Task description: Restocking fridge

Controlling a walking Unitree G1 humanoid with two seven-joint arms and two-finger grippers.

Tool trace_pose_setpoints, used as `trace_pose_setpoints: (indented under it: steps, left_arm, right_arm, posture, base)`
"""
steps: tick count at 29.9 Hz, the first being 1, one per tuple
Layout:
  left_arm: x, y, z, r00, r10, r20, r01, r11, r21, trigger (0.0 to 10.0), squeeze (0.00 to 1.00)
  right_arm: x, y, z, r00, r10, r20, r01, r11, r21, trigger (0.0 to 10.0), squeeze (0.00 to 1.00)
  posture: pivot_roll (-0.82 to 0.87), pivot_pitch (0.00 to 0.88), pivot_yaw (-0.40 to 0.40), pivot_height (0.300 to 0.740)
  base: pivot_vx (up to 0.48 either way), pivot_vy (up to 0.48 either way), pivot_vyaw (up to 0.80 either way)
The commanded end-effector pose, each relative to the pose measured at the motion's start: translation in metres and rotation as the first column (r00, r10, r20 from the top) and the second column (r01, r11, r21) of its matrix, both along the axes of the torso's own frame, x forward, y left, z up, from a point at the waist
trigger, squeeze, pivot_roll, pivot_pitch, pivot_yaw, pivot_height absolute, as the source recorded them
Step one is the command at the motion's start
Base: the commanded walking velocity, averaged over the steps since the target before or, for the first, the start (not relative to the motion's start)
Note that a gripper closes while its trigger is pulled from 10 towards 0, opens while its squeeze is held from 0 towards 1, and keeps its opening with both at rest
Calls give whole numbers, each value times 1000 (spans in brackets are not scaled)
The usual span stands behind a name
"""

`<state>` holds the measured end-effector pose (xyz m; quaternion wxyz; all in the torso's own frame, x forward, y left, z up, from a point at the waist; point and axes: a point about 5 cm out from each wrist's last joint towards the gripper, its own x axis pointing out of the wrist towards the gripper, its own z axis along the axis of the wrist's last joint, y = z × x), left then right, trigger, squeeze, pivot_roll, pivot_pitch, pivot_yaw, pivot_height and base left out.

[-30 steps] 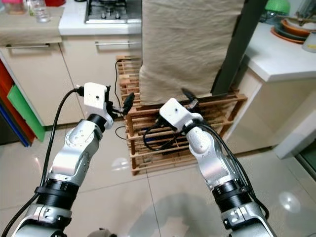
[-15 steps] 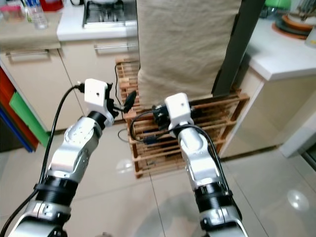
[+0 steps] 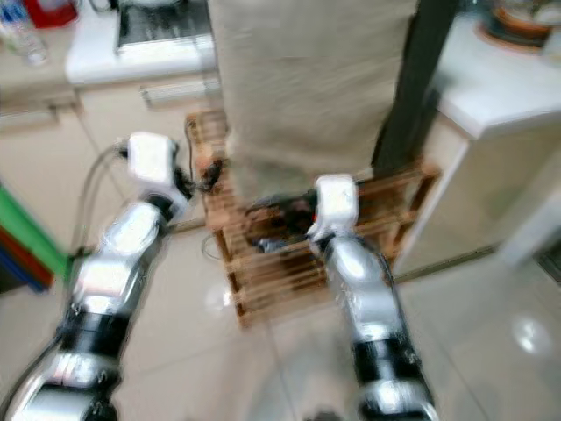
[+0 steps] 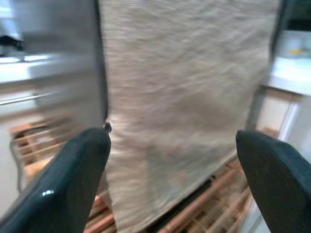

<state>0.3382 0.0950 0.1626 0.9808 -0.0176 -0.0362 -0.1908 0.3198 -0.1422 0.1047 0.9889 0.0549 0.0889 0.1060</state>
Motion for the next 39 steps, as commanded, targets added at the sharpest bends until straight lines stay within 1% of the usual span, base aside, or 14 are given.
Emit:
trace_pose_setpoints:
  steps: [1, 8, 10, 11, 12, 15, 19, 22, 27, 31, 34, 36, 37, 39]
  left_arm:
    - [2, 15, 0, 999, 41, -1, -41, 999, 11, 10000, 0]
    - [6, 16, 1, 999, 46, -6, -46, 999, 7, 10000, 0]
    - [6, 15, 2, 999, 47, 8, -47, 999, 24, 10000, 0]
    - [5, 13, 4, 998, 42, 40, -44, 998, 48, 10000, 0]
    - [5, 13, 5, 998, 48, 52, -52, 996, 75, 10000, 0]
    - [5, 12, 5, 998, 47, 52, -51, 996, 72, 10000, 0]
    - [2, 14, 2, 999, 25, 28, -26, 1000, 6, 10000, 0]
    - [2, 14, 2, 999, 26, 25, -26, 1000, 1, 10000, 0]
    - [4, 14, 3, 999, 25, 27, -26, 1000, 6, 10000, 0]
    - [6, 15, 3, 999, 24, 22, -24, 1000, 3, 10000, 0]
    - [6, 17, 0, 999, 33, 3, -33, 999, -11, 10000, 0]
    - [8, 22, -7, 996, 61, -61, -66, 995, -79, 10000, 0]
    - [8, 24, -9, 994, 72, -80, -79, 993, -91, 10000, 0]
    - [9, 27, -12, 993, 91, -80, -96, 993, -63, 10000, 0]
  right_arm:
    - [0, 15, 4, 999, 43, 9, -43, 998, 36, 10000, 0]
    - [0, 12, 4, 999, 38, 7, -38, 999, 33, 10000, 0]
    - [1, 11, 5, 999, 34, 9, -34, 999, 37, 10000, 0]
    - [1, 9, 6, 1000, 19, 17, -20, 1000, 22, 10000, 0]
    - [1, 8, 5, 1000, 16, 16, -17, 1000, 25, 10000, 0]
    - [1, 7, 5, 1000, 13, 16, -13, 999, 29, 10000, 0]
    - [0, 7, 5, 1000, 15, 21, -15, 1000, 10, 10000, 0]
    - [0, 8, 4, 1000, 26, 11, -26, 1000, 0, 10000, 0]
    - [2, 10, 4, 999, 33, 8, -33, 999, 2, 10000, 0]
    - [5, 8, 10, 999, 15, 37, -16, 1000, 17, 10000, 0]
    - [5, 6, 13, 998, -1, 62, 1, 1000, -1, 10000, 0]
    - [6, 3, 14, 997, -26, 67, 26, 1000, -2, 10000, 0]
    - [6, 2, 14, 997, -34, 67, 34, 999, 0, 10000, 0]
    - [6, 0, 12, 997, -45, 65, 45, 999, -3, 10000, 0]
  posture:
    - [0, 0, 53, 740]
    - [-10, 0, 53, 740]
    - [-10, 0, 53, 740]
    - [-11, 0, 54, 740]
    - [-11, 0, 55, 740]
    - [-11, 0, 55, 740]
    - [-12, 0, 56, 740]
    - [-11, 0, 55, 740]
    - [-9, 0, 56, 740]
    - [-10, 0, 59, 740]
    - [-11, 0, 60, 740]
    - [-12, 0, 60, 740]
    - [-13, 0, 61, 740]
    - [-13, 0, 61, 740]
  base:
    - [0, 480, -556]
    - [0, 480, -556]
    - [0, 480, -606]
    - [0, 341, 0]
    - [0, 0, 0]
    - [0, 0, 0]
    - [0, 0, 0]
    - [169, 271, 0]
    - [243, 414, -647]
    - [242, 416, -642]
    - [242, 416, -638]
    - [242, 416, -638]
    - [240, 416, -638]
    - [0, 424, 0]
